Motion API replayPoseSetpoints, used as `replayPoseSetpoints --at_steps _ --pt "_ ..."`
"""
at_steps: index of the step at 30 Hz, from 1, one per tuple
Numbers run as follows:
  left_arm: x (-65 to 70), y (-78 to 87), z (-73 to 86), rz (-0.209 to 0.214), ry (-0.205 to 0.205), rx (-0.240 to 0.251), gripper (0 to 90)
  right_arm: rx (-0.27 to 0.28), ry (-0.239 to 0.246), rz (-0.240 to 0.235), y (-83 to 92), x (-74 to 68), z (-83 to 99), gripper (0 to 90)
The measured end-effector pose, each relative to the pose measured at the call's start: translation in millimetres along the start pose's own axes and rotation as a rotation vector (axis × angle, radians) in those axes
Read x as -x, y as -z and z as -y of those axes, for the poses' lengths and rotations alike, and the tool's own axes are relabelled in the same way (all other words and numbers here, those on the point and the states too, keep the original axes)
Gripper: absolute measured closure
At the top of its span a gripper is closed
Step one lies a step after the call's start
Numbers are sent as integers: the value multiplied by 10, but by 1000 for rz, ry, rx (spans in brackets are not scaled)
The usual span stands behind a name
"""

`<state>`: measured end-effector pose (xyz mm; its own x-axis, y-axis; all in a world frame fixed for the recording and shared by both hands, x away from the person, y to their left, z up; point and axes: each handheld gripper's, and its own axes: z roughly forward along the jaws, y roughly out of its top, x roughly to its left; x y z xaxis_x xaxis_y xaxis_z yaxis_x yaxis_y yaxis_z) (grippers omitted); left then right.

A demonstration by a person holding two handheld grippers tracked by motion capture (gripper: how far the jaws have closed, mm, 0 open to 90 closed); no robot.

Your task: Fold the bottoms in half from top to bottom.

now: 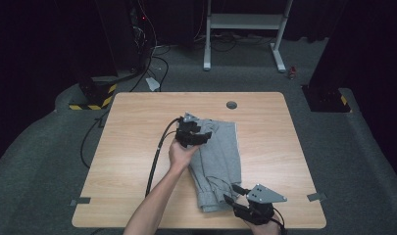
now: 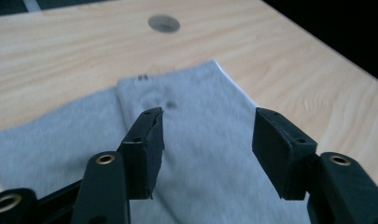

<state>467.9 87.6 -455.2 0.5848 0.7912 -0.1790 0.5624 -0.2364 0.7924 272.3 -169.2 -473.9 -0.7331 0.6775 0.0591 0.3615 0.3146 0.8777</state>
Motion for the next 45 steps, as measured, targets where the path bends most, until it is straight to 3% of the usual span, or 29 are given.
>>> replayPoseSetpoints --at_steps 2,3,5,8,10,11,16,22,24,27,35,45 --pt "17 23 46 -3 -2 -11 425 -5 -8 10 -7 36 13 617" --pt "62 108 193 2 -11 -29 425 -19 -12 14 -26 68 24 644" --pt "75 137 239 7 -12 -37 420 -42 -12 30 -56 107 46 686" --pt "197 342 478 53 -19 -64 412 -88 0 63 -104 163 85 722" --pt "226 378 518 62 -22 -63 410 -113 2 75 -127 191 113 732" --pt "317 469 640 76 -31 -69 404 -128 -3 77 -143 207 130 734" --pt "417 558 869 53 -20 -74 392 -170 -16 85 -183 236 183 734" --pt "601 658 1111 96 -4 -68 372 -200 -2 87 -226 217 246 700" --pt "682 677 1178 105 -16 -77 377 -217 0 89 -263 201 276 682" --pt "778 667 1251 82 -56 -93 382 -222 -5 92 -284 199 285 677" --pt "674 537 1242 22 -58 -100 399 -240 -14 91 -425 230 245 653" --pt "383 437 1118 -52 -40 -87 392 -254 -4 103 -702 295 92 634"
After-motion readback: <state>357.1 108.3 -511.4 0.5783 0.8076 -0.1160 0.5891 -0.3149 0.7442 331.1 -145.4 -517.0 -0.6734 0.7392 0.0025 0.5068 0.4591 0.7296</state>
